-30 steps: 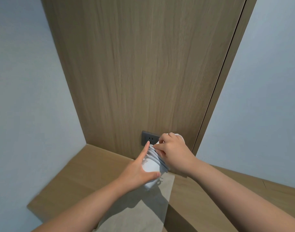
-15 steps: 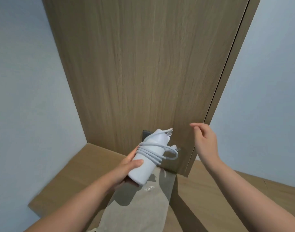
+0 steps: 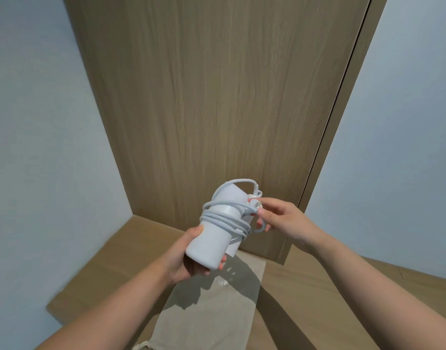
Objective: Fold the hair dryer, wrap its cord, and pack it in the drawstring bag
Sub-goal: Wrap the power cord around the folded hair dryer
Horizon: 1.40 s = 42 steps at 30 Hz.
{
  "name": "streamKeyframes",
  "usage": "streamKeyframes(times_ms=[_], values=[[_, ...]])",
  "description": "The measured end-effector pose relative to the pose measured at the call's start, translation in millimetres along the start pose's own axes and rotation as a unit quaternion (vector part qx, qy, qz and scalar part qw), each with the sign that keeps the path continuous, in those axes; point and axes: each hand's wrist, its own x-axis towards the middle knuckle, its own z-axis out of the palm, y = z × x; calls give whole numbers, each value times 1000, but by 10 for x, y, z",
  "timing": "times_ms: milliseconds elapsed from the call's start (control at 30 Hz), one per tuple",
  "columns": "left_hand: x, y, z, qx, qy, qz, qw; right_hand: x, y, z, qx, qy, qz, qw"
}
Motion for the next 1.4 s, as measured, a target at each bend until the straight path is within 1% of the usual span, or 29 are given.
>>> streamKeyframes(times_ms=[67, 100, 200, 300, 367, 467, 567, 633, 767, 833, 933, 967, 1000, 1033, 1067, 1100, 1133, 1167, 1200, 1233, 1333, 1400], values=[[3, -7, 29, -21, -7, -10, 1000, -16, -24, 5, -19, -23, -6, 1000], [8, -13, 38, -36, -10, -15, 999, -13, -21, 15, -28, -13, -5, 1000], [18, -23, 82, -74, -2, -24, 997, -8, -1, 80, -37, 52, -12, 998], [46, -32, 118, -81, 29, -19, 996, -4, 25, 136, -90, 128, -23, 987], [57, -42, 131, -89, 36, -23, 995, -16, 20, 122, -127, 177, -26, 976], [71, -62, 128, -108, 33, -26, 993, -47, -27, 91, -142, 190, -22, 971], [76, -60, 138, -109, 33, -28, 993, -56, -89, 86, -168, 189, 14, 967], [80, -44, 169, -89, 53, -23, 994, -72, -146, 109, -223, 177, 30, 958], [105, -12, 261, 24, 116, -2, 993, -156, -313, 159, -342, 174, -14, 923], [116, 9, 317, 78, 121, 22, 989, -214, -380, 194, -369, 182, -32, 911], [123, 60, 374, 158, 116, 77, 978, -281, -381, 285, -381, 197, -52, 902], [118, 75, 390, 191, 128, 86, 969, -297, -347, 317, -372, 202, -44, 905], [102, 86, 413, 228, 148, 91, 958, -307, -297, 334, -341, 207, -22, 917], [90, 81, 423, 272, 171, 96, 942, -309, -241, 326, -274, 213, 19, 938], [70, 64, 436, 319, 189, 103, 923, -314, -193, 303, -165, 209, 75, 961], [47, 39, 451, 368, 200, 110, 901, -320, -156, 281, -35, 193, 133, 971], [29, 8, 460, 418, 207, 118, 876, -325, -127, 258, 92, 169, 184, 964], [15, -22, 466, 469, 210, 124, 849, -330, -106, 230, 196, 148, 221, 944], [2, -47, 473, 518, 215, 127, 818, -330, -89, 199, 260, 133, 250, 923], [-6, -64, 479, 561, 219, 131, 788, -320, -68, 171, 279, 122, 275, 912], [-7, -84, 485, 656, 216, 152, 707, -271, 0, 152, 208, 95, 334, 914], [-7, -87, 508, 693, 206, 170, 670, -242, 25, 194, 184, 103, 356, 911]])
